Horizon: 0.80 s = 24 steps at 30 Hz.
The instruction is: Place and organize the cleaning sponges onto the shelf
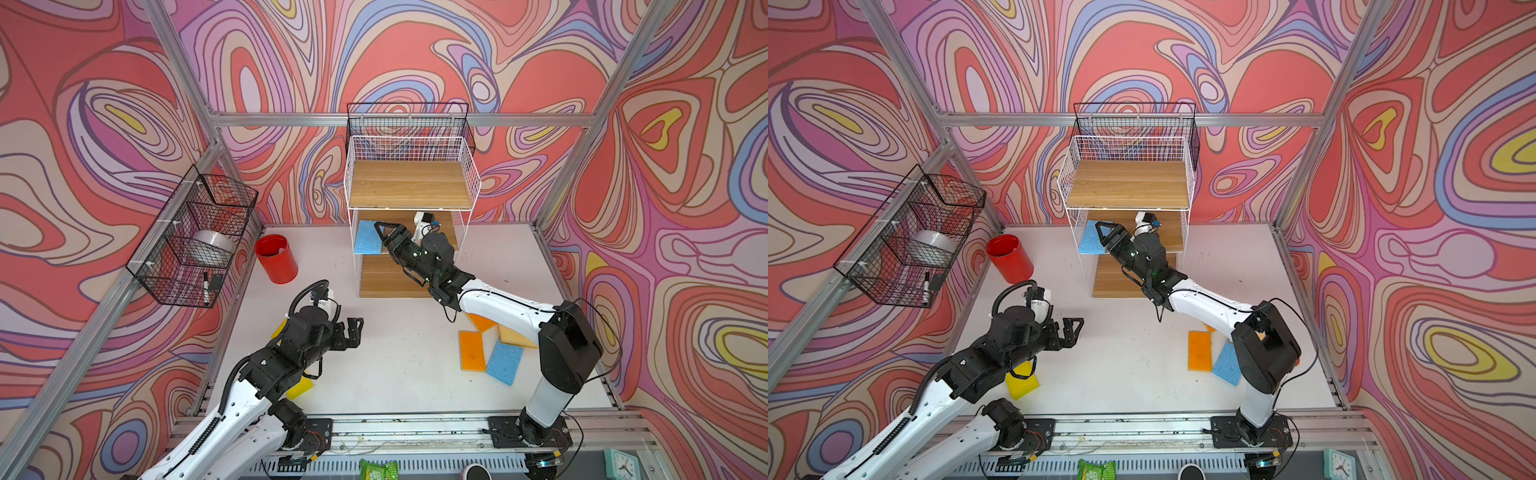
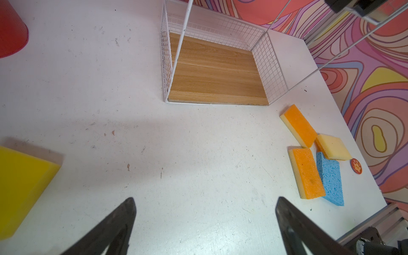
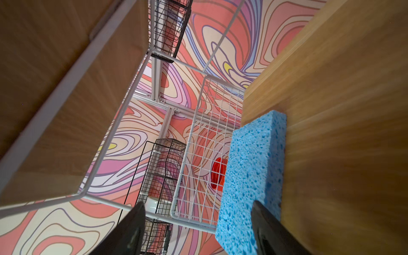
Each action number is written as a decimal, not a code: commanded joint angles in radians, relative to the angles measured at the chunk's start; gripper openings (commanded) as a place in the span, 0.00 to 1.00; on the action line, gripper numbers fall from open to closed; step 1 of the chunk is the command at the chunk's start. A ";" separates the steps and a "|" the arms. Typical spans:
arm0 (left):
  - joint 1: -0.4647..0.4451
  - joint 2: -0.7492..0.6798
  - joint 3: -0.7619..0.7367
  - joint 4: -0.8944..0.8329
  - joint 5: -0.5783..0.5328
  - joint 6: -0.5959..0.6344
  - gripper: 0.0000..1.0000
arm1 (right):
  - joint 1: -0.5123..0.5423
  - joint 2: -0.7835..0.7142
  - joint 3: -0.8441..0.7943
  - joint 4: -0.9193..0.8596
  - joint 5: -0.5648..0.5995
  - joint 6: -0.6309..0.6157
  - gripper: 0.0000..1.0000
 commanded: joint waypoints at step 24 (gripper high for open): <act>-0.001 0.005 -0.021 0.011 0.006 -0.013 1.00 | -0.083 0.155 0.169 -0.127 -0.055 0.054 0.78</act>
